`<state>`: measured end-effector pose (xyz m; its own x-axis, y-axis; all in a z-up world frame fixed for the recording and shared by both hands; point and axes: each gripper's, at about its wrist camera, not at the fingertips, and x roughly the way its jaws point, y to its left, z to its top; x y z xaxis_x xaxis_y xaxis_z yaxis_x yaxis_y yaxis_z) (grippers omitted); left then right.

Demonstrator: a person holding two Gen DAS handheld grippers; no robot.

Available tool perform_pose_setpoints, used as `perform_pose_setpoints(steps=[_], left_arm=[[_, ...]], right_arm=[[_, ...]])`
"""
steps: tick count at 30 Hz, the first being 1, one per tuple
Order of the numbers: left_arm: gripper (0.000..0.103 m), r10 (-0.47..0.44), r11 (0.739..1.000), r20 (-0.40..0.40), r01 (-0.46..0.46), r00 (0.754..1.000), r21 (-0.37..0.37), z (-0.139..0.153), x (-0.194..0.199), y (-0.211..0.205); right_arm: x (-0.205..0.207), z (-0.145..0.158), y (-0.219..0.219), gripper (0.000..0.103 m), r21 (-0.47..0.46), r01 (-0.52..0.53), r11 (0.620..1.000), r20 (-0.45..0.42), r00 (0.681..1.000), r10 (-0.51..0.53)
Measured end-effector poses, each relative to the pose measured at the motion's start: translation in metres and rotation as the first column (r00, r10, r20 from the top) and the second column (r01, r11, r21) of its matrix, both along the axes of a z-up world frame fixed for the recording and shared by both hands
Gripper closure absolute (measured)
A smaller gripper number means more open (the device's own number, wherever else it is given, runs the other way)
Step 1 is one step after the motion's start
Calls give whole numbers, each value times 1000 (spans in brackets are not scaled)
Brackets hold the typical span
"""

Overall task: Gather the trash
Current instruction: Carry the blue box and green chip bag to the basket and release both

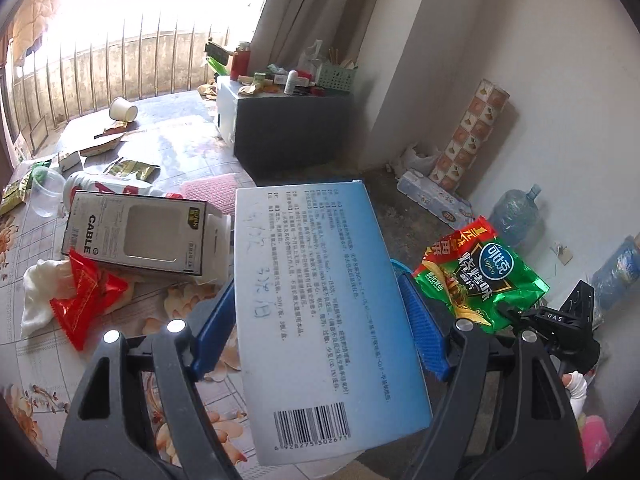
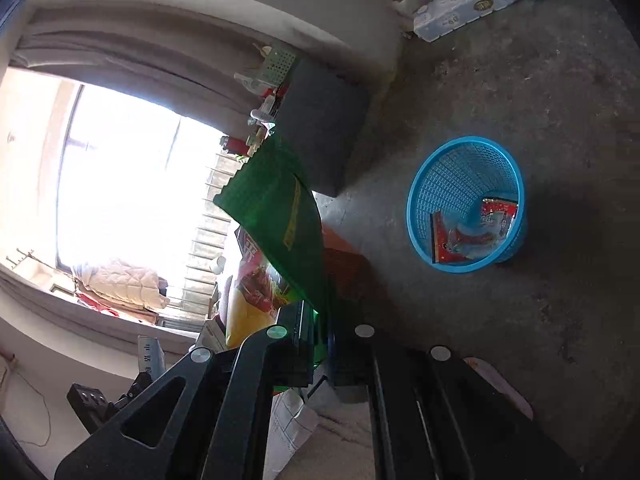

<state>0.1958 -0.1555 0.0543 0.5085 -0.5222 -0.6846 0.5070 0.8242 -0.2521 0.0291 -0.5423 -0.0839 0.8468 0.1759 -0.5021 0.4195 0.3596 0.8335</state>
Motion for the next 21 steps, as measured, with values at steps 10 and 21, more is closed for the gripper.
perform_pose_setpoints(steps=[10,21], left_arm=[[29,-202,970,-153,219,967,104,-51,35,-141],[29,-237,932,-331,310,914,189,-119,80,-223]], right_arm=[[64,-128,-58,94,78,135,988,-271,956,-110],[116,-240,-72,61,84,102,991,-435,899,-56]])
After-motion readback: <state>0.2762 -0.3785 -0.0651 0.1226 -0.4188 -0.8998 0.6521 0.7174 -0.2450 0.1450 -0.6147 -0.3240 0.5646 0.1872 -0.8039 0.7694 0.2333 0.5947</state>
